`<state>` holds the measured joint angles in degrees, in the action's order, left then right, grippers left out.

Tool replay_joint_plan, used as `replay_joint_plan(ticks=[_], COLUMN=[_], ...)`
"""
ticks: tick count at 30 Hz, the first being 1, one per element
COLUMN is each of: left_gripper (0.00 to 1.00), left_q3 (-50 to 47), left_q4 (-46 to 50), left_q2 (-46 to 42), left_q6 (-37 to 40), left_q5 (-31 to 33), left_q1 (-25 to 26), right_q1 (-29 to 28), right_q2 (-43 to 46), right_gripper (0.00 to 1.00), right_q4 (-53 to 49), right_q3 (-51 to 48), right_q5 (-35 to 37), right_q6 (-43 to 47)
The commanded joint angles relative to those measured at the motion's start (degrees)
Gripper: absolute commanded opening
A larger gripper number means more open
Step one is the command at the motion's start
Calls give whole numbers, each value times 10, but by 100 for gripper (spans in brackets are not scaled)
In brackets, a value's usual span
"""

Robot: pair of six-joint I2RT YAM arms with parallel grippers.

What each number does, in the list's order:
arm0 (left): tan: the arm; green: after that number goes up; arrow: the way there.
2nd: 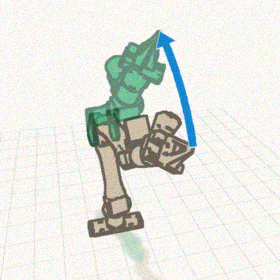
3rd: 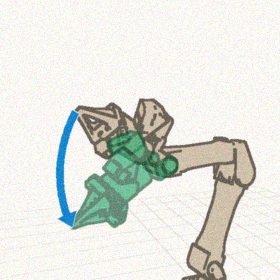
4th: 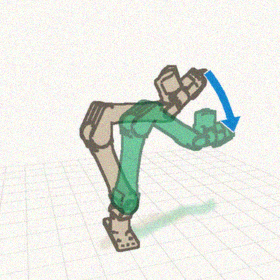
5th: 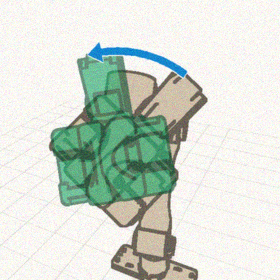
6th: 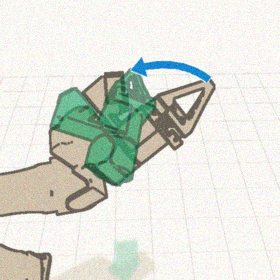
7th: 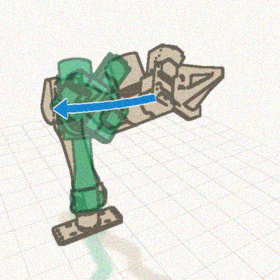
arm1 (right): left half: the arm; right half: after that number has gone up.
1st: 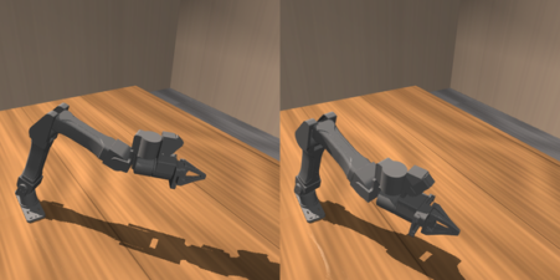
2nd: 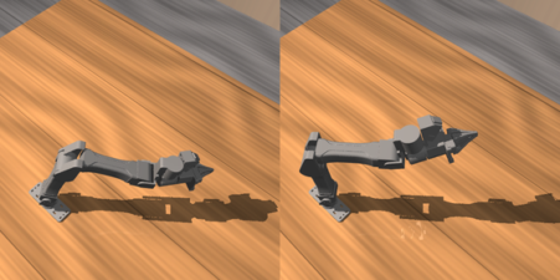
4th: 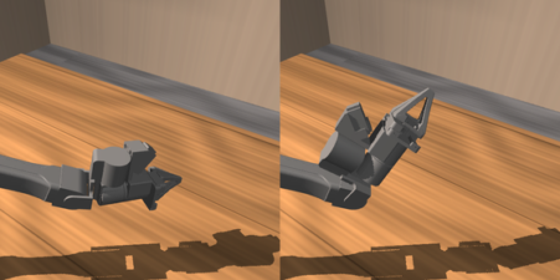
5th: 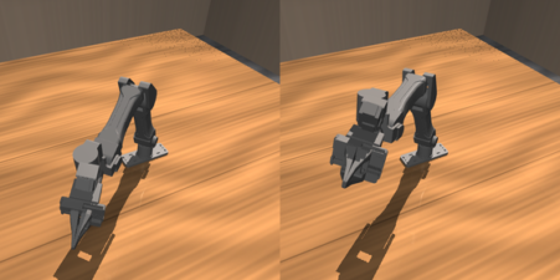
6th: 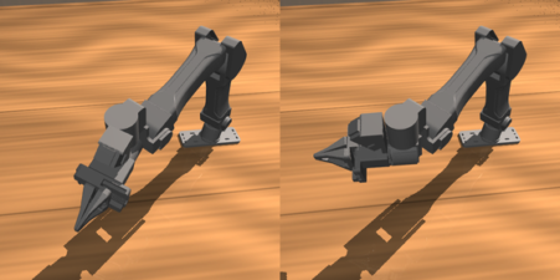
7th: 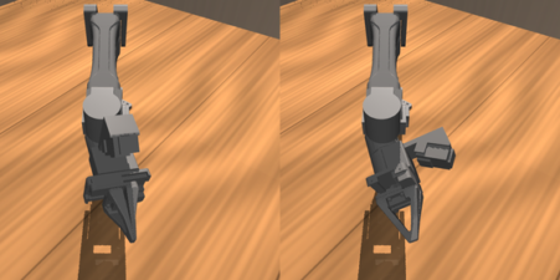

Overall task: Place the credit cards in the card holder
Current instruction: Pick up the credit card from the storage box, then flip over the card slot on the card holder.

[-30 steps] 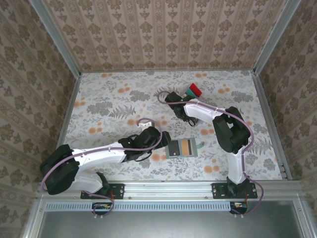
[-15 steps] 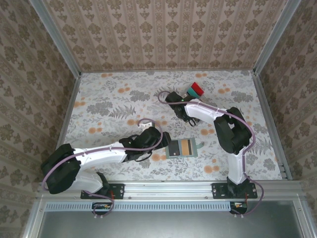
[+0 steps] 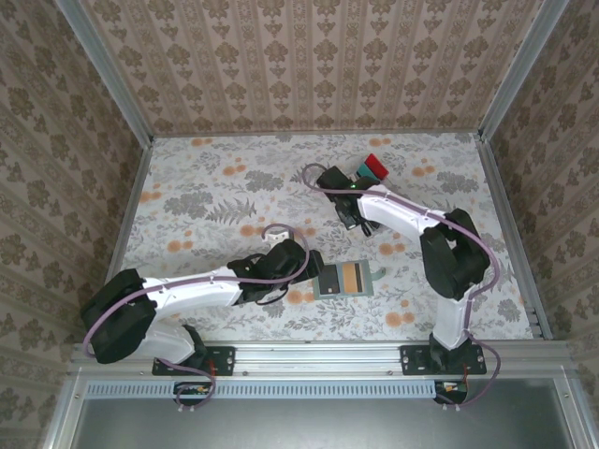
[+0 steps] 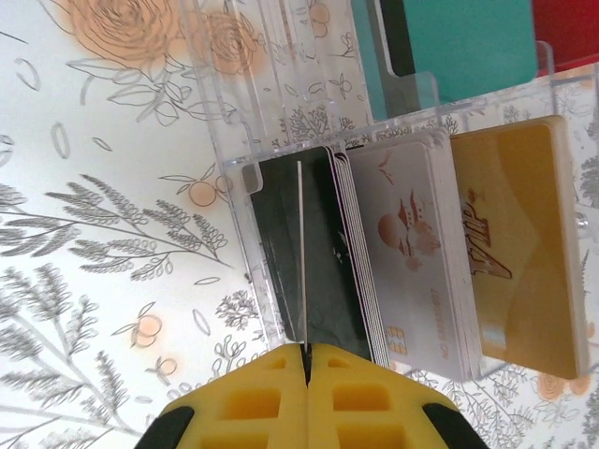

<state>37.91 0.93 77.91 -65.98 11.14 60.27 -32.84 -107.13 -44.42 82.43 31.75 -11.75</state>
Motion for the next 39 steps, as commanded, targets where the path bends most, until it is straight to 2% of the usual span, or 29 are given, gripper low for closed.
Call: replay_joint_plan(ticks=[1,5,13,17,21,24,28,35,39], left_gripper=[82,82,82,81,81,80,77,63,59], left_q3=[20,22,5,-17,-16,-7,1,14,16], left_q4=[18,22,-10,-78,-127,-150,-190,-227,-246], left_q2=[3,-5,-53,-69,-65,-55,-33,2,8], left_q6=[-2,0,1,-4,-7,-9,-17,-27,-30], left_q5=[1,2,-16,-71,-125,-149,-179,-203,-208], left_q1=[-3,-4,-19,-47,-76,-88,-101,-99,-98], right_q1=[9,19,93,147,166,166,166,164,165], right_q2=[47,92,249,299,316,323,331,329,324], right_gripper=[2,0,0,0,0,0,0,0,0], right_q4=[-26,-29,84,177,243,295,325,367,371], right_q3=[-10,-23,-152,-227,-273,-302,-326,-351,-357], right_q5=[-48,-115,-434,-607,-705,-753,-773,-810,-816], right_q6=[-22,-40,-143,-220,-278,-317,-335,-360,-360])
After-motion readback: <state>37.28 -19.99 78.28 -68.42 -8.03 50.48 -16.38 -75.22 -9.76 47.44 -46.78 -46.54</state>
